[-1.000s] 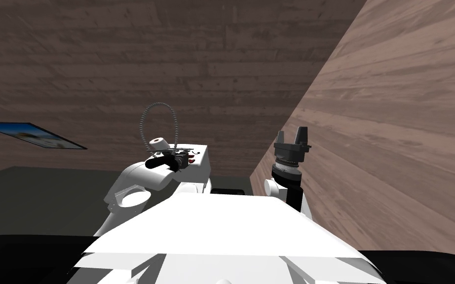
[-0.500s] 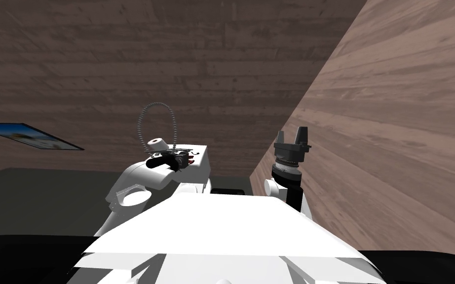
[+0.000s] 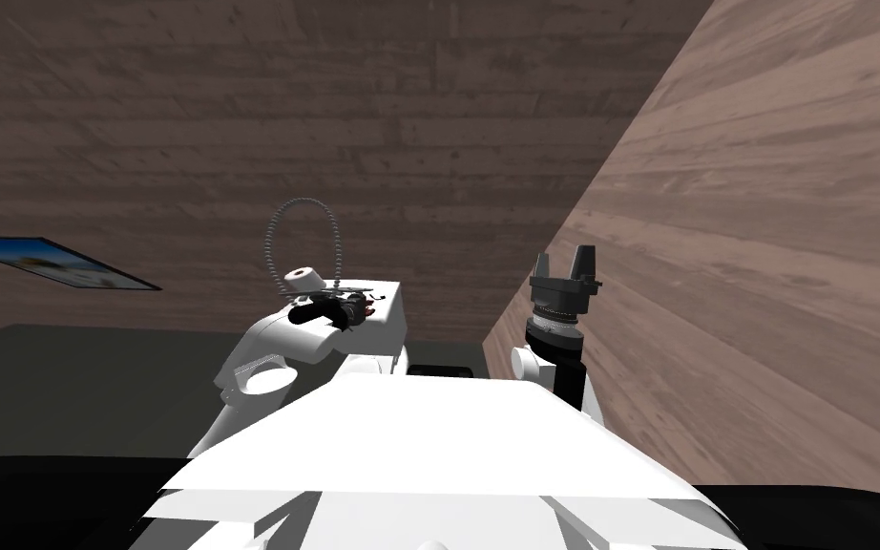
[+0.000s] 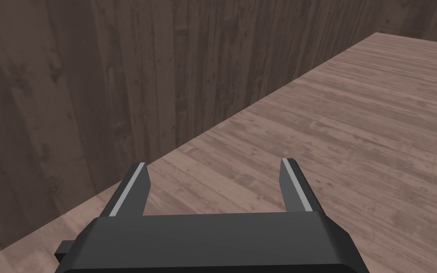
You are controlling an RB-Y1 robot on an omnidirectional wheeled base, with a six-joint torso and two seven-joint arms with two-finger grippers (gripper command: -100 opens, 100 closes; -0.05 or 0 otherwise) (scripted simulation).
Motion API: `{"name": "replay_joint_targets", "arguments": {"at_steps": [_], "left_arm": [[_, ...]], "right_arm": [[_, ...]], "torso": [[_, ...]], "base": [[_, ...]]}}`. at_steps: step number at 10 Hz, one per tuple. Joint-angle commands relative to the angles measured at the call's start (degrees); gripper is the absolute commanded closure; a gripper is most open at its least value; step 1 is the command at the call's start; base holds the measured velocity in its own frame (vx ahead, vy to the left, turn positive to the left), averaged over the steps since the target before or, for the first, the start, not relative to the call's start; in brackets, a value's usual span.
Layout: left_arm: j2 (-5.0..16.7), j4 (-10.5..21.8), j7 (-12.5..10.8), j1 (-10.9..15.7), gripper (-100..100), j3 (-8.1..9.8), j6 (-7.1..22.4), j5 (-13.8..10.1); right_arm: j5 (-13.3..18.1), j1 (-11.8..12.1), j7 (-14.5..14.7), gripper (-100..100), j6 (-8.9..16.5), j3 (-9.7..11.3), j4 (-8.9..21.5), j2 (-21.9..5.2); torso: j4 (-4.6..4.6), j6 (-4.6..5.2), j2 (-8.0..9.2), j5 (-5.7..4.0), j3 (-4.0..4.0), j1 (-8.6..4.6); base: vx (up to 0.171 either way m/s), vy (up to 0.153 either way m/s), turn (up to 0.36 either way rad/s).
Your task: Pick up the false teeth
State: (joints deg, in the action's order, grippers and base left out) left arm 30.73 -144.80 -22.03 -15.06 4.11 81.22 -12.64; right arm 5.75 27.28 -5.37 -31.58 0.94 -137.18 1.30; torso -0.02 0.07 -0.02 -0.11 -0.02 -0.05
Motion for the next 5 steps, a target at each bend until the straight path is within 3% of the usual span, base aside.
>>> {"name": "replay_joint_targets", "arguments": {"at_steps": [1, 3, 4, 5], "left_arm": [[0.00, 0.00, 0.00, 0.00, 100, 0.00, 0.00, 0.00], [-0.22, 0.06, -0.45, -0.10, 100, -0.07, 0.25, -0.22], [-0.22, 0.03, -0.50, -0.07, 0, -0.02, 0.24, -0.17], [0.65, -1.93, -0.14, -0.32, 100, 0.25, 1.37, -0.48]], "right_arm": [[0.00, 0.00, 0.00, 0, 0.00, 0.00, 0.00, 0.00], [0.00, -0.01, 0.00, 0, 0.00, 0.01, 0.00, 0.00], [0.00, 0.00, 0.00, 0, 0.00, 0.00, 0.00, 0.00], [0.00, -0.01, 0.00, 0, 0.00, 0.00, 0.00, 0.00]], "torso": [[0.00, 0.00, 0.00, 0.00, 0.00, 0.00], [0.05, 0.08, 0.00, -0.10, 0.02, -0.06], [0.01, 0.11, -0.04, -0.05, -0.01, 0.05], [-0.10, 0.16, -0.12, 0.02, -0.11, 0.14]], "base": [[-0.001, -0.003, 0.021], [0.000, 0.000, 0.000], [0.002, -0.002, 0.010], [-0.009, 0.003, -0.034]]}}
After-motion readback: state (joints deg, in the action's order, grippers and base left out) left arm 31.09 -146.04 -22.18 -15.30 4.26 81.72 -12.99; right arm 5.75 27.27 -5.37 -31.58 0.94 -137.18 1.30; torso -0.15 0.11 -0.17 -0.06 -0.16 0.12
